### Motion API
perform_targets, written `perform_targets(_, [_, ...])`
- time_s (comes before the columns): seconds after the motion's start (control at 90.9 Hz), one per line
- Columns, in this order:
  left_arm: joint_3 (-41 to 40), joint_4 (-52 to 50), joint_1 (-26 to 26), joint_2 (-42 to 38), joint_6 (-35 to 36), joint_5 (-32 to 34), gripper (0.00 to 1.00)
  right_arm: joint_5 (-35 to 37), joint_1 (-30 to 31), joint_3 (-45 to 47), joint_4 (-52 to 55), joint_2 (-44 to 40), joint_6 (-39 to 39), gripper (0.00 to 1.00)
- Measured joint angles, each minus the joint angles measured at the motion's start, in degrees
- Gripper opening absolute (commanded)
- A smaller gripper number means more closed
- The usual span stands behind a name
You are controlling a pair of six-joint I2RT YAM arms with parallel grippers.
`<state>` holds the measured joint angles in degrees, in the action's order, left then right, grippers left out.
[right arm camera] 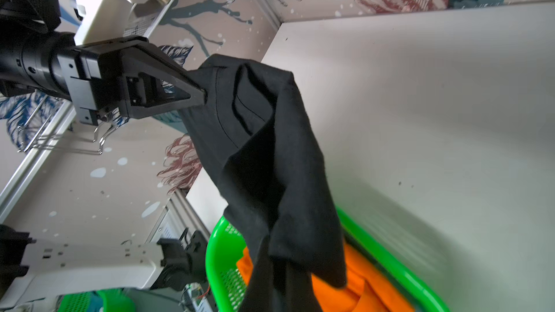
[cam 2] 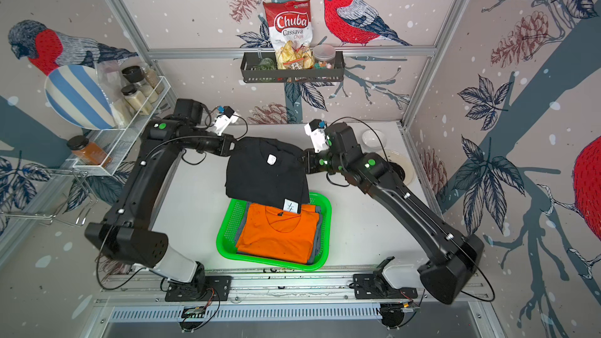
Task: Put the folded t-shirts into the basket
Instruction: Place the T-shirt in the bin.
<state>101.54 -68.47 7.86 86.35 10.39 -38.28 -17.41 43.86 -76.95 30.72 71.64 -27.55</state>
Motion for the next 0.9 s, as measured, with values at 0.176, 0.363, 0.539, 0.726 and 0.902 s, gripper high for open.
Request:
perform_targets(0.176, [-8.4, -7.5, 0.0, -9.4, 3.2, 0.2, 0.00, 6.1, 12.4, 13.4, -3.5, -8.9, -8.8, 0.00])
perform_targets(0.363, [-21.9, -8.5, 0.0, -15.0, 2.7, -1.5, 0.00, 14.1, 24.0, 21.4, -5.6, -12.5, -18.7, 0.00])
perform_targets(0.539, [-30.6, -5.6, 0.0, -18.5, -1.0, -2.2, 0.00, 21.6, 27.3, 24.0, -3.2, -16.8, -25.0, 0.00])
perform_targets(0.726, [-34.7, -0.7, 0.7, -15.8, -4.6, -2.1, 0.00, 25.5, 25.1, 27.6, -1.8, -21.4, -28.1, 0.00])
perform_targets(0.902, [-37.0, 5.1, 2.7, -10.1, -5.9, -0.2, 0.00, 24.7, 20.9, 30.6, -1.6, -21.2, -28.3, 0.00])
